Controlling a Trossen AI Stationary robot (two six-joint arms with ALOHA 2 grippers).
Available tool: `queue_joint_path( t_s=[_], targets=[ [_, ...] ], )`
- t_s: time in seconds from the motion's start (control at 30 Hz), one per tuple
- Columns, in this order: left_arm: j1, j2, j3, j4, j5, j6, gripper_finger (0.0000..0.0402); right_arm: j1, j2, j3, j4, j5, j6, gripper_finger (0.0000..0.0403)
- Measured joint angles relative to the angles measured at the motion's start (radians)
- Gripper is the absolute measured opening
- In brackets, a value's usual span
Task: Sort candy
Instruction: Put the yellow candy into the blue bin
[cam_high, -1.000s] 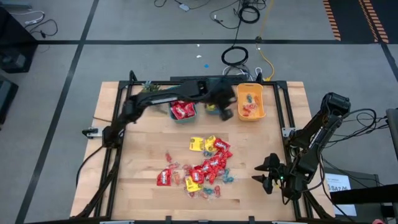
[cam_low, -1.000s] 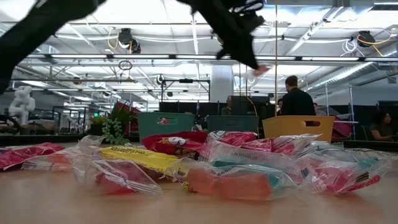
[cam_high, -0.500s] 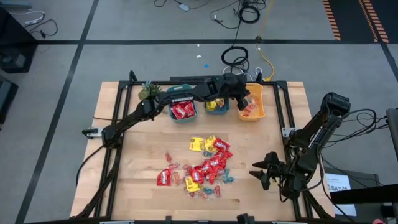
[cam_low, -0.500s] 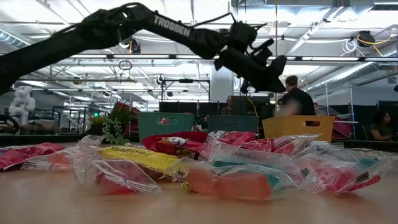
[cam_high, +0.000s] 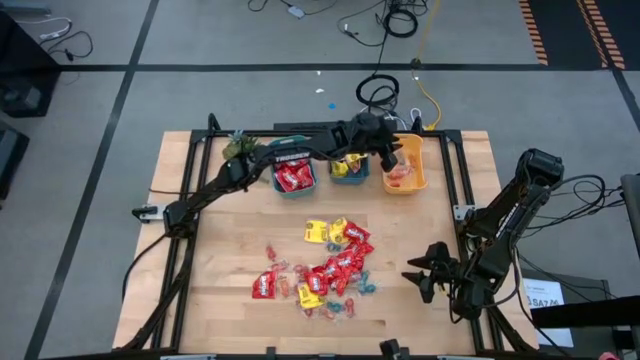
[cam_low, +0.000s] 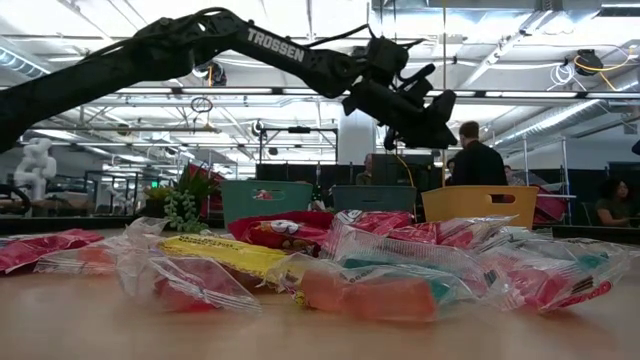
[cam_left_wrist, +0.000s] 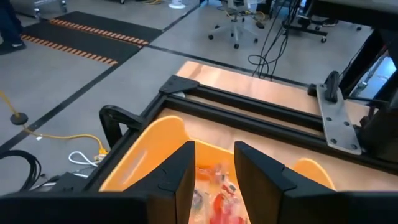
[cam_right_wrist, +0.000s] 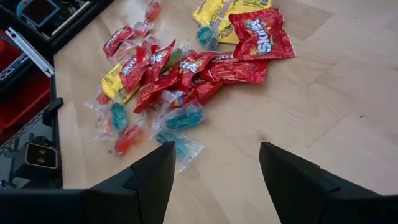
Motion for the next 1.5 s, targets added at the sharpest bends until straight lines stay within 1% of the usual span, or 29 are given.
queue_joint_path(
  t_s=[0.13,0.27,0.33,0.43,0.53,0.57,0.63,0.73,0.8,0.83,0.93,1.03,1.1,1.17,1.23,1.3,1.4,1.5],
  targets=[
    [-0.017,-0.016,-0.001,-0.025,0.005,-0.003,0.0123,0.0,0.0,0.0,-0.021,0.0,0.0,0.0224],
    [-0.043,-0.083,-0.001,-0.088,-0.009,0.052,0.0123,0.0,0.0,0.0,-0.023,0.0,0.0,0.0224],
    [-0.053,-0.132,0.0,-0.174,-0.032,0.058,0.0123,0.0,0.0,0.0,-0.023,0.0,0.0,0.0224],
    [-0.063,-0.202,0.0,-0.297,-0.034,-0.004,0.0123,0.0,0.0,0.0,-0.022,0.0,0.0,0.0224],
    [-0.074,-0.262,0.002,-0.433,-0.03,-0.007,0.0123,0.0,0.0,0.0,-0.022,0.0,-0.001,0.0224],
    [-0.079,-0.278,0.002,-0.502,-0.031,-0.007,0.0123,0.0,0.0,0.0,-0.022,-0.001,-0.004,0.0224],
    [-0.092,-0.299,0.002,-0.626,-0.064,-0.014,0.0123,0.0,0.0,0.0,-0.02,0.0,-0.011,0.0224],
    [-0.123,-0.318,-0.002,-0.808,-0.172,-0.034,0.0123,0.0,0.0,0.0,-0.018,-0.001,-0.02,0.0224],
    [-0.156,-0.329,-0.013,-0.853,-0.257,-0.041,0.0123,0.0,0.0,0.0,-0.018,-0.001,-0.024,0.0224],
    [-0.176,-0.345,-0.035,-0.869,-0.276,-0.048,0.0123,0.0,0.0,0.0,-0.017,-0.001,-0.027,0.0224],
    [-0.239,-0.388,-0.131,-0.857,-0.286,-0.063,0.0123,0.0,0.0,0.0,-0.008,-0.004,-0.027,0.0224],
    [-0.284,-0.45,-0.276,-0.851,-0.311,-0.102,0.0123,0.0,0.0,0.0,0.016,-0.004,-0.038,0.0224],
    [-0.308,-0.513,-0.405,-0.786,-0.315,-0.139,0.0123,0.0,0.0,0.0,0.037,-0.005,-0.06,0.0224],
    [-0.325,-0.581,-0.553,-0.687,-0.309,-0.183,0.0123,0.0,0.0,0.0,0.066,-0.005,-0.092,0.0224],
    [-0.338,-0.649,-0.703,-0.568,-0.278,-0.232,0.0123,0.0,0.0,0.0,0.087,-0.005,-0.123,0.0224],
    [-0.347,-0.702,-0.836,-0.484,-0.251,-0.277,0.0123,0.0,0.0,0.0,0.104,-0.004,-0.141,0.0224],
    [-0.352,-0.758,-0.998,-0.387,-0.223,-0.331,0.0123,0.0,0.0,0.0,0.112,-0.004,-0.157,0.0224],
    [-0.361,-0.773,-1.111,-0.28,-0.164,-0.347,0.0123,0.0,0.0,0.0,0.11,-0.004,-0.158,0.0224]
  ],
)
